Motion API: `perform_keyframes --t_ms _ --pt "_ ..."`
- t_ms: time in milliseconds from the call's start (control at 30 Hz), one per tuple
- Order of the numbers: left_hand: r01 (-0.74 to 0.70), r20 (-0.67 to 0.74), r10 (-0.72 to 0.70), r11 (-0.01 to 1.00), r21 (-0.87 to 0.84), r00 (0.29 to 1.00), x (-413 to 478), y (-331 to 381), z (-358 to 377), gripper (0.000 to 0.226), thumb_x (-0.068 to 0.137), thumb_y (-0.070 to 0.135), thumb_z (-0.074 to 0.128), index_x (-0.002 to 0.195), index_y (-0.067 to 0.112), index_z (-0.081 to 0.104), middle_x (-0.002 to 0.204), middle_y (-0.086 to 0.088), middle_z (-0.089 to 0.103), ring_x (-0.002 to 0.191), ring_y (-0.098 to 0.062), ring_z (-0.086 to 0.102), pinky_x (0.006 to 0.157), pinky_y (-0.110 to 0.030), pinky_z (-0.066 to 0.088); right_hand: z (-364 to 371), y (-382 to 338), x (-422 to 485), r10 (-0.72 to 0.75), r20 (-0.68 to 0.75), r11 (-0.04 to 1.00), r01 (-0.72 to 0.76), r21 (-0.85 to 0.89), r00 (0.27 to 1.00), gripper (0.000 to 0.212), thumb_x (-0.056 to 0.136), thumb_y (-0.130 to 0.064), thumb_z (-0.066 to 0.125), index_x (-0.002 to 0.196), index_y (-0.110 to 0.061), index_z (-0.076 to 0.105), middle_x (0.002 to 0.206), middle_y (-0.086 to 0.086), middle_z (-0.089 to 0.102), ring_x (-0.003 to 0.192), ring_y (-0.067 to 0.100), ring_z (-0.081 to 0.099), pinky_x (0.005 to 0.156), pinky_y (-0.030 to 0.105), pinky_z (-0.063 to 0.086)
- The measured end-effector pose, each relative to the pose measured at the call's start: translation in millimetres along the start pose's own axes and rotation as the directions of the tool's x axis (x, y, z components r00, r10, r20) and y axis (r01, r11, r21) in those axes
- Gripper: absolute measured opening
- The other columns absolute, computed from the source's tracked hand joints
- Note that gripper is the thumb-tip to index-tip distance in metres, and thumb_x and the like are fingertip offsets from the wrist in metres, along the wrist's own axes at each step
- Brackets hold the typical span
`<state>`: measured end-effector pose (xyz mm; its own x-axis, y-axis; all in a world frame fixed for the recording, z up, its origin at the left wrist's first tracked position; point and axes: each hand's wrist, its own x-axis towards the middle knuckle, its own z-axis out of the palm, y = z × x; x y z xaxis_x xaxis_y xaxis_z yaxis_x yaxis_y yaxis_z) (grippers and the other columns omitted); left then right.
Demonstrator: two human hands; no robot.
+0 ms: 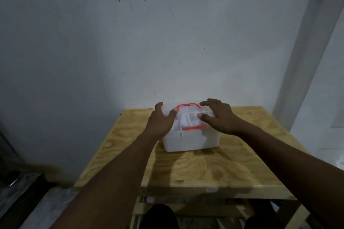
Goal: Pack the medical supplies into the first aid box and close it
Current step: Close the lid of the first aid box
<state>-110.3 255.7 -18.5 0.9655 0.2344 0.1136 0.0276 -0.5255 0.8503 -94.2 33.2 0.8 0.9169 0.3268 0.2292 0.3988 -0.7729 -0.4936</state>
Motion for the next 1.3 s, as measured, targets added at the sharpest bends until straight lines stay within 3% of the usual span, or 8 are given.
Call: perform_keyframes --t_ms 200,333,567,700,1033,1100,1167,1300 --pt "-0.020 -0.009 0.020 1.000 -0.023 1.000 3.4 -0.5 -3.4 0.076 0.095 0.057 0.054 0.155 0.023 0.025 0.153 -0.009 0.046 0.131 -0.032 0.052 0.105 -0.041 0.046 8.2 8.1 4.8 0.014 -0.019 1.000 -0.014 0.019 1.000 0.072 0.084 -0.071 0.037 0.145 -0.035 0.040 0.162 0.003 0.028 0.150 0.027 0.021 0.119 0.052 0.017" --pt "0.011 0.021 -0.011 1.000 -0.024 1.000 3.1 -15.6 2.2 0.077 0.093 0.057 0.056 0.155 0.023 0.025 0.151 -0.010 0.047 0.129 -0.031 0.053 0.105 -0.042 0.047 22.5 15.8 -0.3 0.021 0.021 1.000 -0.021 0.005 1.000 0.074 0.082 -0.075 0.046 0.146 -0.039 0.036 0.163 0.002 0.024 0.149 0.031 0.021 0.117 0.054 0.023" --pt "-0.013 0.035 0.015 0.998 -0.055 0.999 8.3 -9.3 1.2 0.081 0.091 0.061 0.058 0.155 0.024 0.024 0.152 -0.009 0.046 0.131 -0.030 0.052 0.107 -0.043 0.046 16.1 18.4 -8.1 -0.048 -0.005 0.992 0.047 -0.120 0.999 0.121 0.047 -0.085 0.071 0.149 -0.039 0.026 0.163 -0.001 0.018 0.147 0.029 0.022 0.111 0.054 0.035" --pt "-0.024 0.041 0.026 0.998 -0.057 0.999 8.5 -8.7 1.7 0.081 0.091 0.060 0.057 0.155 0.024 0.024 0.154 -0.008 0.043 0.133 -0.029 0.050 0.106 -0.040 0.044 21.6 19.8 -11.1 -0.072 -0.099 0.991 0.060 -0.118 0.992 0.121 0.044 -0.084 0.072 0.148 -0.037 0.032 0.161 0.000 0.023 0.145 0.029 0.026 0.110 0.051 0.038" --pt "-0.005 0.050 0.010 0.996 -0.093 0.999 11.0 -7.6 3.9 0.078 0.092 0.057 0.059 0.155 0.026 0.024 0.156 -0.006 0.042 0.133 -0.030 0.050 0.106 -0.043 0.047 26.3 20.5 -9.6 -0.066 -0.100 0.990 0.053 -0.129 0.993 0.113 0.054 -0.067 0.083 0.149 -0.034 0.031 0.162 0.001 0.021 0.145 0.029 0.025 0.109 0.050 0.039" --pt "0.029 0.055 -0.021 0.989 -0.144 0.998 10.6 -8.4 3.9 0.079 0.091 0.060 0.058 0.155 0.028 0.024 0.156 -0.005 0.040 0.135 -0.030 0.048 0.106 -0.041 0.046 23.5 18.9 -8.8 -0.060 -0.087 0.998 0.057 -0.041 0.994 0.115 0.055 -0.070 0.081 0.150 -0.033 0.030 0.162 0.001 0.022 0.146 0.027 0.024 0.113 0.050 0.034" --pt "0.098 0.046 -0.089 0.967 -0.235 0.995 10.2 -10.4 4.4 0.078 0.091 0.064 0.054 0.154 0.029 0.023 0.157 -0.008 0.039 0.134 -0.032 0.048 0.106 -0.044 0.045 21.3 15.1 -10.2 0.018 -0.125 0.984 0.005 0.178 0.992 0.107 0.065 -0.072 0.074 0.153 -0.030 0.027 0.163 0.001 0.021 0.148 0.023 0.023 0.117 0.048 0.029" --pt "0.147 -0.043 -0.174 0.920 -0.363 0.984 -3.1 -20.0 14.2 0.073 0.094 0.063 0.048 0.153 0.025 0.030 0.151 -0.010 0.046 0.128 -0.031 0.053 0.096 -0.039 0.047 32.1 19.8 -13.4 0.346 -0.133 0.771 -0.200 0.605 0.929 0.096 0.076 -0.078 0.057 0.153 -0.028 0.027 0.162 0.004 0.027 0.144 0.025 0.034 0.113 0.050 0.036"
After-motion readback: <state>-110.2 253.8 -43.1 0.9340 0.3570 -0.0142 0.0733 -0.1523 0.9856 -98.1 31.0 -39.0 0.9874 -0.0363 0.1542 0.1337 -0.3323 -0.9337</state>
